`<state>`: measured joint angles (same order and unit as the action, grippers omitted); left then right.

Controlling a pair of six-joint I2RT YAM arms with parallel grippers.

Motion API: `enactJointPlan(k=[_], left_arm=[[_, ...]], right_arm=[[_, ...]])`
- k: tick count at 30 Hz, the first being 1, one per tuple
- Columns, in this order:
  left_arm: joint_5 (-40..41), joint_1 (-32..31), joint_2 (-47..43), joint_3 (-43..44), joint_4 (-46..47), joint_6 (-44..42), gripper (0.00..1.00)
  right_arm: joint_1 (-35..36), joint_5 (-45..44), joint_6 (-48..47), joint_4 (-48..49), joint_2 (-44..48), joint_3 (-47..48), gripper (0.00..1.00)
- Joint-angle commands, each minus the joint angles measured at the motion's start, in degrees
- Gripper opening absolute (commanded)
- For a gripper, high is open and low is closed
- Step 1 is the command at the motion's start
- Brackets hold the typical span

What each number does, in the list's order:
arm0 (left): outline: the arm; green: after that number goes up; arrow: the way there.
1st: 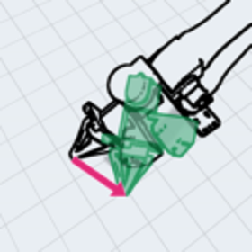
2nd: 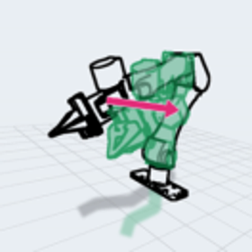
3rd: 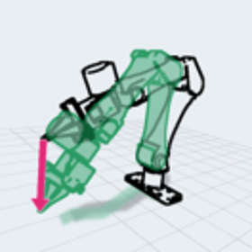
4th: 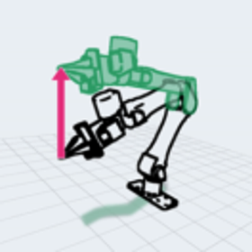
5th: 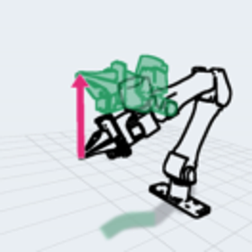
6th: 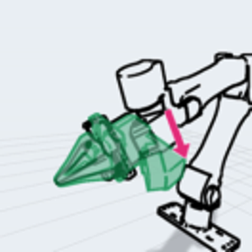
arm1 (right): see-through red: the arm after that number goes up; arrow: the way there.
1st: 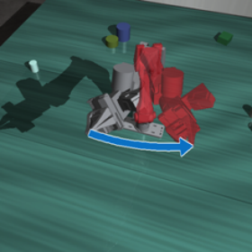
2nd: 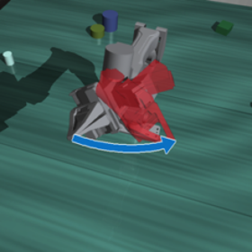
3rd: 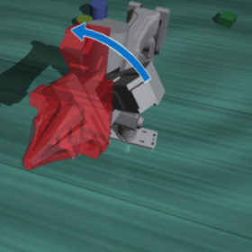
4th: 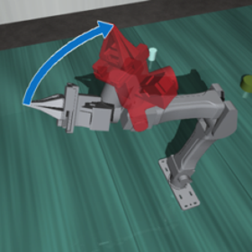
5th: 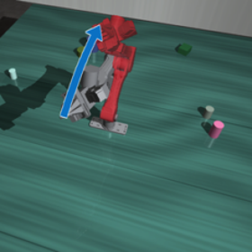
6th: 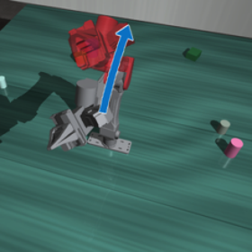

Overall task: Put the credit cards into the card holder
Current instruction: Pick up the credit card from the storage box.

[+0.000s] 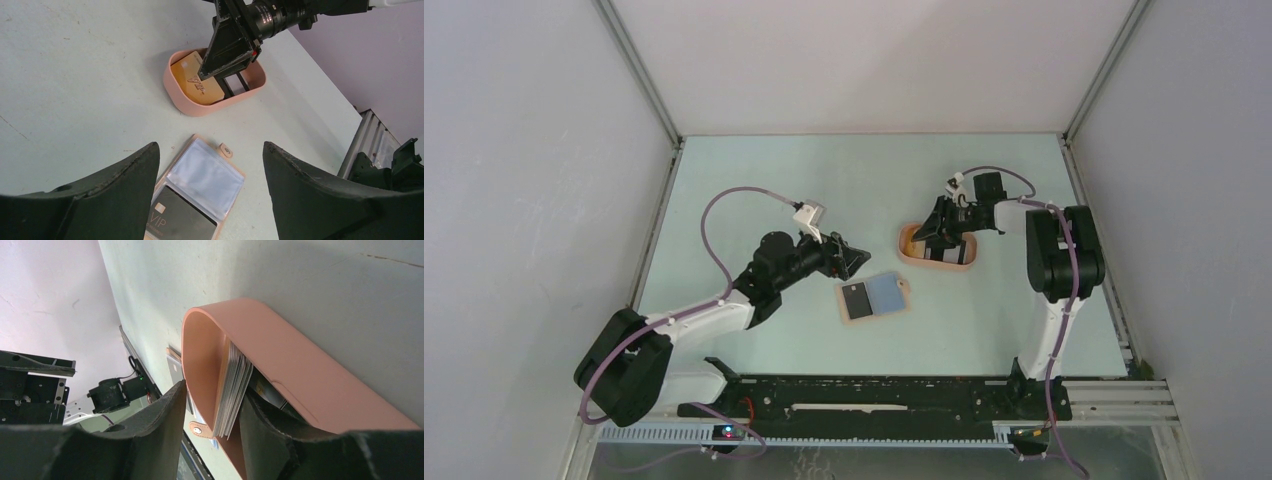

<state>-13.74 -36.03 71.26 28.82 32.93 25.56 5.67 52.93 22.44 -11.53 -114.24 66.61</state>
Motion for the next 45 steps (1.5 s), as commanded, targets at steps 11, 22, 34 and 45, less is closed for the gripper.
enactJointPlan(k=[11,22,34,45], left_arm=[[0.18,0.69,-0.55,-1.66,2.58,0.68,0.8],[0.29,0.79,-0.95,-2.01,2.5,0.63,0.8],[0.16,0.87,-1.46,-2.1,2.32,0.72,0.8],[0.91,0.87,-4.57,-3.49,1.94,0.9,0.8]], right_arm=[[-2.86,2.7,-1.5,-1.42,3.4,1.6,0.49],[-4.89,2.08,-2.85,-3.37,2.84,1.6,0.4],[-5.23,-2.51,-5.16,-6.02,4.04,1.62,0.11],[-8.79,-5.31,-10.79,-11.82,8.46,1.59,0.0]])
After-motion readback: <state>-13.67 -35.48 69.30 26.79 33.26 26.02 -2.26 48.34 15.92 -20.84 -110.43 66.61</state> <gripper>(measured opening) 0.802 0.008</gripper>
